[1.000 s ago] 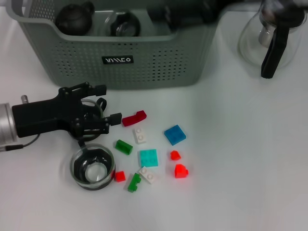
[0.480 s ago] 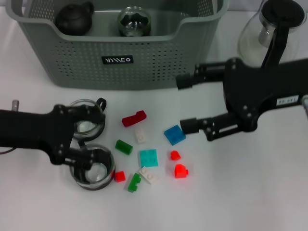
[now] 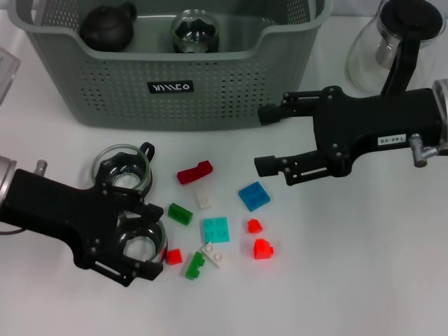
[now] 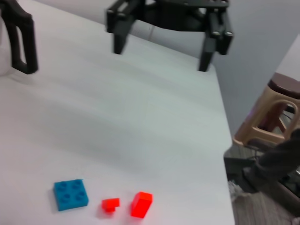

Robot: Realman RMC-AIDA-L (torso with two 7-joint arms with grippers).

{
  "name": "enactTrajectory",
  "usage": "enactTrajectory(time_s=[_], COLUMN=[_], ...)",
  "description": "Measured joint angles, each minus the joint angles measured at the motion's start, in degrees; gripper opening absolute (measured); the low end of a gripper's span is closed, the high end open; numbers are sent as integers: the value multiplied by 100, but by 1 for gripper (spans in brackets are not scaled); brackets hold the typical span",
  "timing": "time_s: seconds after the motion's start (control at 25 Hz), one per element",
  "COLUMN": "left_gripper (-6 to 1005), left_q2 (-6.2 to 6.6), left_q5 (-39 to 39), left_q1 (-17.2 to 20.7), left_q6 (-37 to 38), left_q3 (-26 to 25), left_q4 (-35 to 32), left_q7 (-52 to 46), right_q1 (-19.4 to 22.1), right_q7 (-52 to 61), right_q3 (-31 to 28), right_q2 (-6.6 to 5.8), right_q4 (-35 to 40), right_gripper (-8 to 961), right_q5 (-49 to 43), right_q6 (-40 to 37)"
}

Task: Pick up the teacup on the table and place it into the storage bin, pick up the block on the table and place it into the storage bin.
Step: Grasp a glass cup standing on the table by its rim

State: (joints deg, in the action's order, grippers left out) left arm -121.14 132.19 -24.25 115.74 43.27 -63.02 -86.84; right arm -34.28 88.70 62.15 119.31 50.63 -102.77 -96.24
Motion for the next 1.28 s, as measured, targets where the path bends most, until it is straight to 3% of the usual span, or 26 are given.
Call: enactTrajectory(time_s=[0.12,0.4,0.8,1.28], left_gripper=[900,899,893,875], left_q2=[-28,-335,-310,-331], left_q5=[30,744,954,1250], left_q1=[13,161,169,136], left_q6=[49,19,-223,-225], left_q3=[92,611,736,1080], left_q4=[-130,-941,-1105,-1193], left_q7=[-60,-147,-286,-611], right_q1=[-92,-197,-549,-630], right_q7=[-33,-41,-434,-744], right_q3=[-1,-1,0,7], right_q2=[-24,9,79,102], right_q4=[-143,-210,-713,-933], right_gripper=[873,873,872,872], right_q5=[-3,-1,38,214], right_q6=[114,353,659,833])
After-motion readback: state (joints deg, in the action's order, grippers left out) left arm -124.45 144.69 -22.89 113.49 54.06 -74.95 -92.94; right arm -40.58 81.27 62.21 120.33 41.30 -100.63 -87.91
